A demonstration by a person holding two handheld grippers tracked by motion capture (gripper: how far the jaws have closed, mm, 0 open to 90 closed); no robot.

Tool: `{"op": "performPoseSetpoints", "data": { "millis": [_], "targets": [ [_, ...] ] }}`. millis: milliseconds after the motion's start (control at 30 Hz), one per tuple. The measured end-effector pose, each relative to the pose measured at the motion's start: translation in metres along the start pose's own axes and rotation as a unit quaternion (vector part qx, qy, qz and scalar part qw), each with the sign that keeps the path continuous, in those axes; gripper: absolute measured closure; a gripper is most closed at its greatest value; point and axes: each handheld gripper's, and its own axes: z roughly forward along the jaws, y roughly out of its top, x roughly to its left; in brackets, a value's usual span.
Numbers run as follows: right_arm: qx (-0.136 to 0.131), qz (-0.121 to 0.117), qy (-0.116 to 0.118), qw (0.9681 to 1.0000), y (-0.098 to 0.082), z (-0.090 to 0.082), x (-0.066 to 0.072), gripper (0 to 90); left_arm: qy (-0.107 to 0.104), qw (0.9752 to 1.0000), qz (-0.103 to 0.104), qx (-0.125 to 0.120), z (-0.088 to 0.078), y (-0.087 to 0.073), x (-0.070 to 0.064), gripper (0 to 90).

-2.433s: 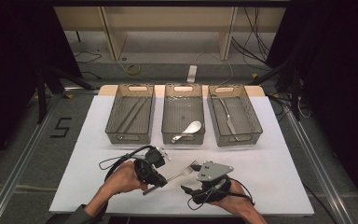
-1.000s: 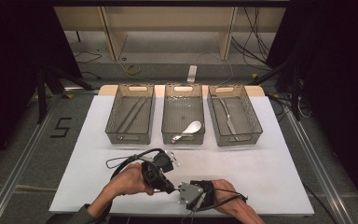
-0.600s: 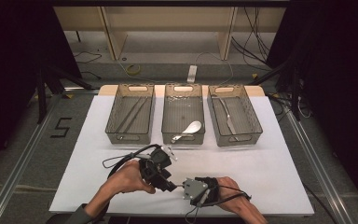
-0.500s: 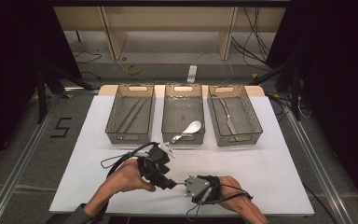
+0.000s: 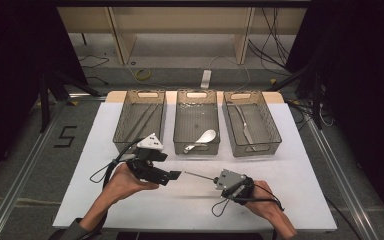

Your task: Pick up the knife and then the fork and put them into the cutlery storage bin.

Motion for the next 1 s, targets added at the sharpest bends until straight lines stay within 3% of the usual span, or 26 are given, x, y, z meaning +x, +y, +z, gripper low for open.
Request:
{"op": "performPoseSetpoints", "data": {
  "millis": [267,533,767,933,1000],
  "targets": [
    [-0.011,0.043,-0.004,0.999,-0.007,-0.006,-0.015,88.0,0.016,0.9983,-0.03,-0.047,-0.01,-0.017,0.009,19.8],
    [-0.03,0.096,-0.008,0.9949,-0.014,-0.013,-0.029,88.0,0.032,0.9948,-0.05,-0.083,-0.014,-0.039,0.019,18.7],
    [-0.038,0.147,-0.018,0.9883,-0.014,-0.022,-0.042,87.9,0.04,0.9934,-0.048,-0.097,-0.015,-0.05,0.021,17.3],
    [-0.047,0.184,-0.028,0.9813,-0.015,-0.034,-0.058,87.9,0.041,0.9932,-0.038,-0.102,-0.017,-0.055,0.02,16.5],
    [-0.052,0.201,-0.031,0.9777,-0.016,-0.037,-0.065,87.9,0.044,0.9918,-0.039,-0.113,-0.018,-0.056,0.02,16.5]
  ]
}}
